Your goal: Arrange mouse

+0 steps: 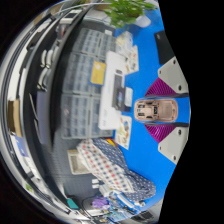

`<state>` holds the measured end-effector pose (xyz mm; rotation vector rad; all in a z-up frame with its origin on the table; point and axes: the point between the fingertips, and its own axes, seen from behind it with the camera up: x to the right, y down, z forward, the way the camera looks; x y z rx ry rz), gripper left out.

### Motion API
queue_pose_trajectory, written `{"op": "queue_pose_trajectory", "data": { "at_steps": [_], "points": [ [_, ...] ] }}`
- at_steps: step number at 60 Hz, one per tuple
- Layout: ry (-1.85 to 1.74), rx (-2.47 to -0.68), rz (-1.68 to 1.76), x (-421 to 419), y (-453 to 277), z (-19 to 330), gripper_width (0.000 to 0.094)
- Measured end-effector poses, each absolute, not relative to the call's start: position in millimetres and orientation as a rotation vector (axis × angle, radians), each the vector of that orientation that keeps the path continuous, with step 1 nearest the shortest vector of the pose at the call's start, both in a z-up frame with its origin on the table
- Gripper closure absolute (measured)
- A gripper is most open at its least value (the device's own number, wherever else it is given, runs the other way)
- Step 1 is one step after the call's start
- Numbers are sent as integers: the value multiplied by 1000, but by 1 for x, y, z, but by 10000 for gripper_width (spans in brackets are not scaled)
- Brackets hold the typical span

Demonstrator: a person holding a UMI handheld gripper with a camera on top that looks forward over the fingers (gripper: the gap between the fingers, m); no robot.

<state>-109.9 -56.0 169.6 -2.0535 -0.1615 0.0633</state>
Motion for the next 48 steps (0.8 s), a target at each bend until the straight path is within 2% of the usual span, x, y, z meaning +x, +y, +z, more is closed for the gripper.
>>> {"op": "queue_pose_trajectory", "data": {
  "at_steps": [5,11,15,20,27,32,40,48],
  "points": [
    [-160,-1980,49,-48,-47,214,602],
    [-164,-1917,6,31,-41,251,601],
    [-145,-1905,-8,84,-38,259,601],
    [-105,-1927,-23,143,-35,249,602],
    [-29,-2002,-38,213,-37,206,602],
    [11,-2079,-45,246,-40,159,603],
    [26,-2222,-6,258,-49,73,603],
    [32,-2331,37,248,-63,4,604]
  ]
}}
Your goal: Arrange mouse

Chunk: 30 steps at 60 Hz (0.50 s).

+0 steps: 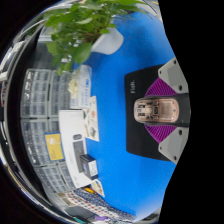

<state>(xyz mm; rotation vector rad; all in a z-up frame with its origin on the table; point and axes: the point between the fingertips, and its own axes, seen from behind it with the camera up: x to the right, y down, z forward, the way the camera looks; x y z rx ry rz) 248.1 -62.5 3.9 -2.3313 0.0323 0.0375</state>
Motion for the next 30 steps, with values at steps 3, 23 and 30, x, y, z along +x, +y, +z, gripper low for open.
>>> {"op": "queue_pose_trajectory", "data": {
  "at_steps": [3,23,30],
  "points": [
    [27,-2364,49,245,-68,-16,603],
    [-14,-2329,55,243,-65,-22,496],
    [-31,-2359,99,236,-66,-22,342]
  ]
}}
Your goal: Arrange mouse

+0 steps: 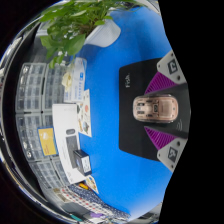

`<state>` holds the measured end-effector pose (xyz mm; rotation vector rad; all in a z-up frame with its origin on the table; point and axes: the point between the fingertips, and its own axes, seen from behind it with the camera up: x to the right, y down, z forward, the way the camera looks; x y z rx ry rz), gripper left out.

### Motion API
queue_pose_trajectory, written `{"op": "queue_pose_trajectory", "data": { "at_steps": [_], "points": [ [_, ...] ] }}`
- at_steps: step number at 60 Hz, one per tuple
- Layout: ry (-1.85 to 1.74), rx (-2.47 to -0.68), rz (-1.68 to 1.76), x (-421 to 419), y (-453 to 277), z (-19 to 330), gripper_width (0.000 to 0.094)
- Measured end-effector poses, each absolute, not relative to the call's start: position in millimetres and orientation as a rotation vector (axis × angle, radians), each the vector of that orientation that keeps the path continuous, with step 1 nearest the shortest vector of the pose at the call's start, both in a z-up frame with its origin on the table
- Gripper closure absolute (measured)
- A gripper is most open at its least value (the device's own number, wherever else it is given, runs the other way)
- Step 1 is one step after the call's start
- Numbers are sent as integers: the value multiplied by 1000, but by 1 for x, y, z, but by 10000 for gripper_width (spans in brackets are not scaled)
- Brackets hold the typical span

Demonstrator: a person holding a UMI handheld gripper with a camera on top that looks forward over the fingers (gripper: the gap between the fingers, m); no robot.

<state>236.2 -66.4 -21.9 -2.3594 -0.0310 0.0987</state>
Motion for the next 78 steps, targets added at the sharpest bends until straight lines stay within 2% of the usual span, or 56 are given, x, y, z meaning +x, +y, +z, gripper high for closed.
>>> {"op": "queue_pose_trajectory", "data": {
  "at_steps": [2,3,5,9,18,35,44,50,62,78],
  "points": [
    [-51,-2374,119,231,-68,-21,279],
    [-60,-2381,123,229,-69,-21,209],
    [-81,-2392,115,228,-69,-19,151],
    [-123,-2374,81,226,-65,-7,104],
    [-127,-2317,78,214,-65,43,94],
    [-69,-2140,56,177,-100,185,80],
    [-22,-2064,71,147,-136,231,79],
    [-25,-2057,69,128,-164,238,84],
    [-66,-2085,67,86,-213,228,80],
    [-99,-2081,71,48,-239,223,79]
  ]
}}
